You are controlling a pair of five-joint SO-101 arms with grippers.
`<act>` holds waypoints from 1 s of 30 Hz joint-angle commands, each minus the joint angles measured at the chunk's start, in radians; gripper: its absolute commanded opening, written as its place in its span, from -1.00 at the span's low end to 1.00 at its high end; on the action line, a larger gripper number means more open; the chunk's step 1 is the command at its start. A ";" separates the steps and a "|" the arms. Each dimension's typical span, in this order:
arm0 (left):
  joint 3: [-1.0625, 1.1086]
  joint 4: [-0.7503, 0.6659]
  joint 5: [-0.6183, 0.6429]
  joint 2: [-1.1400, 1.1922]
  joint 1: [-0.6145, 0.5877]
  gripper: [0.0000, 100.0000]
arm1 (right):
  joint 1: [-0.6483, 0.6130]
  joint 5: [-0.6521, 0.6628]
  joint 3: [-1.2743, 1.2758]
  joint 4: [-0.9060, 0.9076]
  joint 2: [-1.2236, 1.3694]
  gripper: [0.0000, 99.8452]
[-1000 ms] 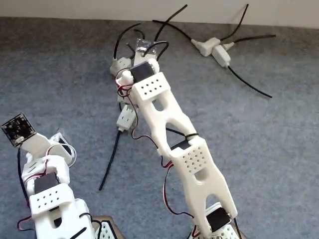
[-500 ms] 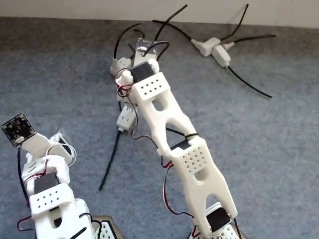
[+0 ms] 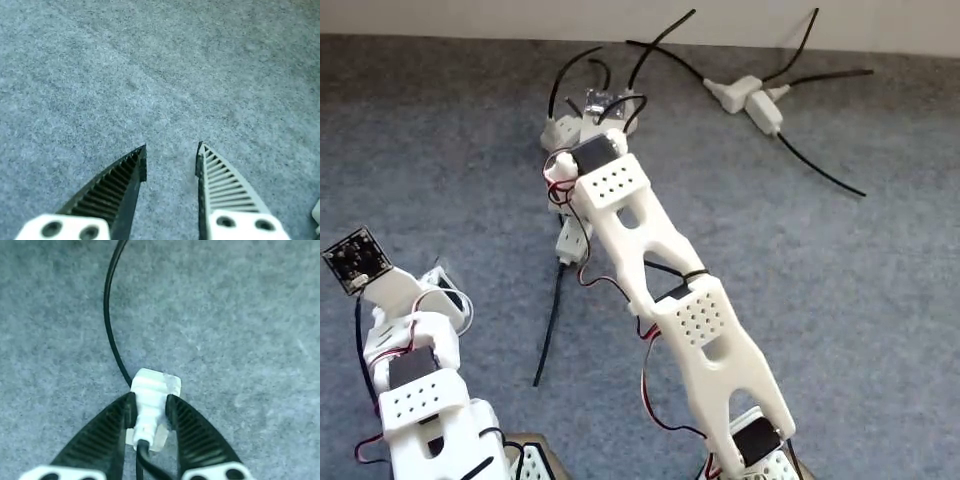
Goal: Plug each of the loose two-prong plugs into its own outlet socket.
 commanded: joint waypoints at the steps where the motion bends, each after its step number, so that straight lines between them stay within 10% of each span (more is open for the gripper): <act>1: -0.005 -0.018 -0.008 -0.018 0.025 -0.65 | -0.008 -0.012 -0.019 -0.015 -0.004 -0.99; 30: -0.007 -0.018 -0.008 -0.018 0.025 -0.65 | -0.084 -0.097 -0.028 0.062 0.045 -0.46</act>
